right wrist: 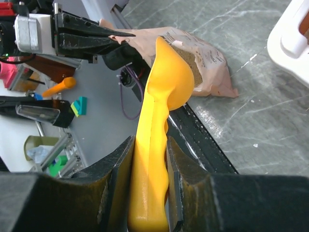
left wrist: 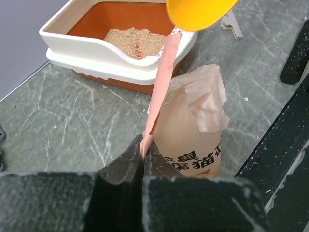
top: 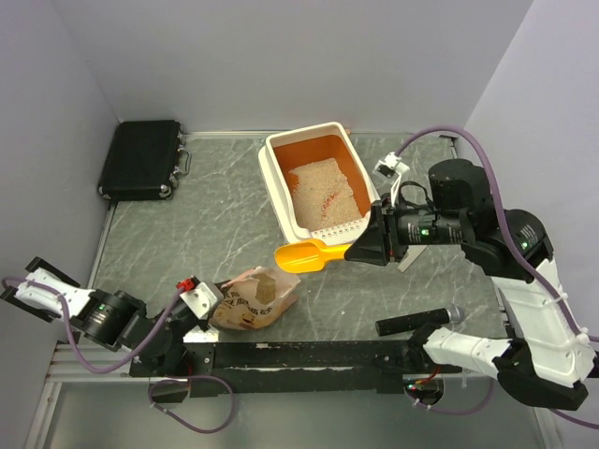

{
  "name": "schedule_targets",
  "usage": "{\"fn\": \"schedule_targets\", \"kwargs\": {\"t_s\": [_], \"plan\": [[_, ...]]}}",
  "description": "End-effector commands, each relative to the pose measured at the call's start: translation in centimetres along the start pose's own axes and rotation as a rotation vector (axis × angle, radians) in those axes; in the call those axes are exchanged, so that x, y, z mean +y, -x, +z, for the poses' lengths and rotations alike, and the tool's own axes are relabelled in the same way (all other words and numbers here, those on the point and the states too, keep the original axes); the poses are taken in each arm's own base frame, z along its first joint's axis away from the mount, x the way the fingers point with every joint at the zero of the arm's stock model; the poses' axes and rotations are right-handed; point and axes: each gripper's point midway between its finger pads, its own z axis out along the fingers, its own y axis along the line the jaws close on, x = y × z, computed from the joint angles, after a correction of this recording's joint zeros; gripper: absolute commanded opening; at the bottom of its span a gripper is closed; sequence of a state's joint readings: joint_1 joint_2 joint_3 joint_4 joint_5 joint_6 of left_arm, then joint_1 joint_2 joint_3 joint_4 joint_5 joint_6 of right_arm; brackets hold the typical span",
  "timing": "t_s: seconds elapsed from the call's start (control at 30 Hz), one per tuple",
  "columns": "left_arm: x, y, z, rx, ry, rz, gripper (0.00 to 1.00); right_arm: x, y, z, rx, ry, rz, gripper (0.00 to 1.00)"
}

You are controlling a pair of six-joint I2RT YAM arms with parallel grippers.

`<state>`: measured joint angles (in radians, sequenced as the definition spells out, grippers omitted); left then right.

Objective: Fill the litter box with clean litter

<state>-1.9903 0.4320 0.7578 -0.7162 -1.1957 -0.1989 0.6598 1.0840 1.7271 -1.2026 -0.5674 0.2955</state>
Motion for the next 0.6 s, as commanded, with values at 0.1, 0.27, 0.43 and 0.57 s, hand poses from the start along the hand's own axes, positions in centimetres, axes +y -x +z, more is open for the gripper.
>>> {"fn": "schedule_targets", "kwargs": {"t_s": [0.1,0.27,0.43,0.57], "plan": [[-0.5,4.7,-0.4,-0.098,-0.056,-0.198,0.01,-0.1,-0.1,2.1,0.067,0.013,0.037,0.0],[-0.9,4.9,-0.4,-0.104,-0.072,-0.185,0.01,-1.3,-1.2,3.9,0.138,-0.014,0.049,0.0],[-1.3,5.1,-0.5,-0.114,-0.104,-0.197,0.01,-2.6,-2.2,5.2,0.188,-0.053,0.062,0.0],[-2.2,5.3,-0.7,-0.127,-0.164,-0.211,0.01,-3.2,-3.5,6.6,0.261,-0.063,0.073,0.0]]}}
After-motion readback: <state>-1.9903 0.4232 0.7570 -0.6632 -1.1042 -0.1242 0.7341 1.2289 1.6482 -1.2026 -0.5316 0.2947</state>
